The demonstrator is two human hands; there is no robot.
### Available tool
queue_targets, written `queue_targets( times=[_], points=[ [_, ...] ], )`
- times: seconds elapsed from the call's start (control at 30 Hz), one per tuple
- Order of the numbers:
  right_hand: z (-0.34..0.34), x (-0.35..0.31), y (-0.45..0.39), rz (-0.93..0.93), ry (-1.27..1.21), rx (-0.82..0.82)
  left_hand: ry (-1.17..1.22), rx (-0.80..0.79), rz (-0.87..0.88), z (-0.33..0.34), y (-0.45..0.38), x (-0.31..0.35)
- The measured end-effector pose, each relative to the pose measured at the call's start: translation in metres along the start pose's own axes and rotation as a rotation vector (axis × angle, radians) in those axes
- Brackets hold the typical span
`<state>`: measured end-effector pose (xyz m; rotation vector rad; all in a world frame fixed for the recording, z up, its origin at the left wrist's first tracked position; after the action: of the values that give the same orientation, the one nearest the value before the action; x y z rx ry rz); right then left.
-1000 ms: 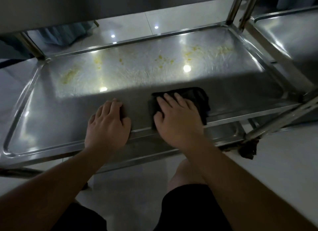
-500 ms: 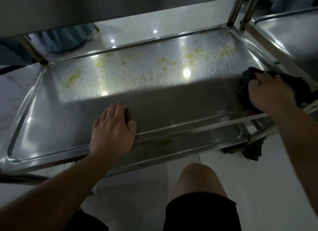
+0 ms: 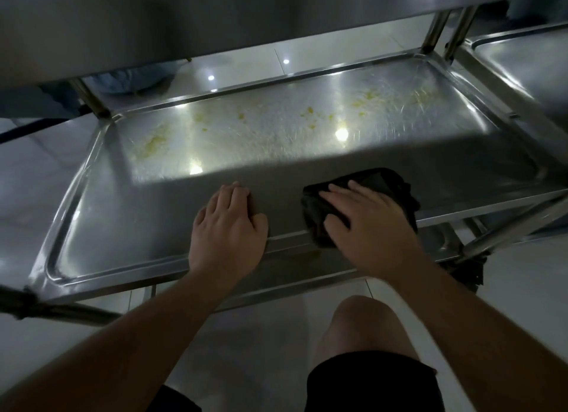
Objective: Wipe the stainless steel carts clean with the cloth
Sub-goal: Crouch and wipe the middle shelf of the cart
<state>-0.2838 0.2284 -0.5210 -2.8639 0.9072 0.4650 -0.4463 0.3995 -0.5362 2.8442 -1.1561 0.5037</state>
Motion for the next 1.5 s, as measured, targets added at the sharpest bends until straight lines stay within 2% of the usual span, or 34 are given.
queue_targets(
  times=[0.07, 0.2, 0.3, 0.4, 0.47, 0.57, 0.67, 0.83, 1.0, 1.1, 1.3, 1.43, 1.5],
  points=[
    [-0.014, 0.038, -0.006, 0.093, 0.021, 0.032, 0.006, -0.009, 0.000, -0.001, 0.000, 0.000],
    [-0.042, 0.112, -0.017, 0.465, 0.161, 0.067, 0.023, -0.029, -0.003, -0.003, 0.000, 0.001],
    [-0.036, 0.103, -0.030, 0.558, 0.141, 0.007, 0.042, -0.046, 0.014, -0.003, -0.001, 0.002],
    [-0.015, 0.043, -0.040, 0.409, 0.106, -0.028, 0.079, -0.040, 0.018, -0.003, 0.000, 0.000],
    [0.007, -0.013, -0.039, 0.244, 0.105, -0.067, 0.143, -0.053, 0.001, -0.002, -0.003, -0.002],
    [0.037, -0.085, -0.029, 0.003, 0.149, -0.071, 0.378, -0.073, -0.067, -0.011, -0.006, -0.007],
    [0.042, -0.098, -0.026, -0.030, 0.187, -0.031, 0.582, -0.102, -0.090, -0.027, -0.005, -0.020],
    [0.042, -0.095, -0.028, -0.007, 0.171, -0.040, 0.424, -0.213, -0.060, -0.052, 0.014, -0.073],
    [0.041, -0.103, -0.027, 0.043, 0.173, -0.023, 0.229, -0.024, -0.127, -0.080, 0.066, -0.160],
    [0.049, -0.130, -0.026, 0.034, 0.191, -0.039, 0.170, 0.046, -0.169, -0.082, 0.092, -0.187],
    [0.079, -0.213, -0.022, -0.263, 0.147, -0.029, 0.134, 0.074, -0.124, -0.062, 0.105, -0.188],
    [0.082, -0.218, -0.013, -0.553, 0.189, -0.167, 0.120, 0.027, -0.129, -0.061, 0.104, -0.191],
    [0.074, -0.217, -0.009, -0.604, 0.111, -0.228, 0.122, -0.039, -0.132, -0.067, 0.102, -0.191]
  ],
)
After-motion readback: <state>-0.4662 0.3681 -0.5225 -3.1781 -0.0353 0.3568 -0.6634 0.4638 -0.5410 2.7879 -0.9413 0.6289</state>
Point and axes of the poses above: each hand's wrist, its own y-axis away from the middle knuckle, its own z-axis out of the palm, x = y × z, the point moved 5 cm from there along -y, towards the middle knuckle, and after that the axes turned 4 degrees about y, right-handed, at the moved point
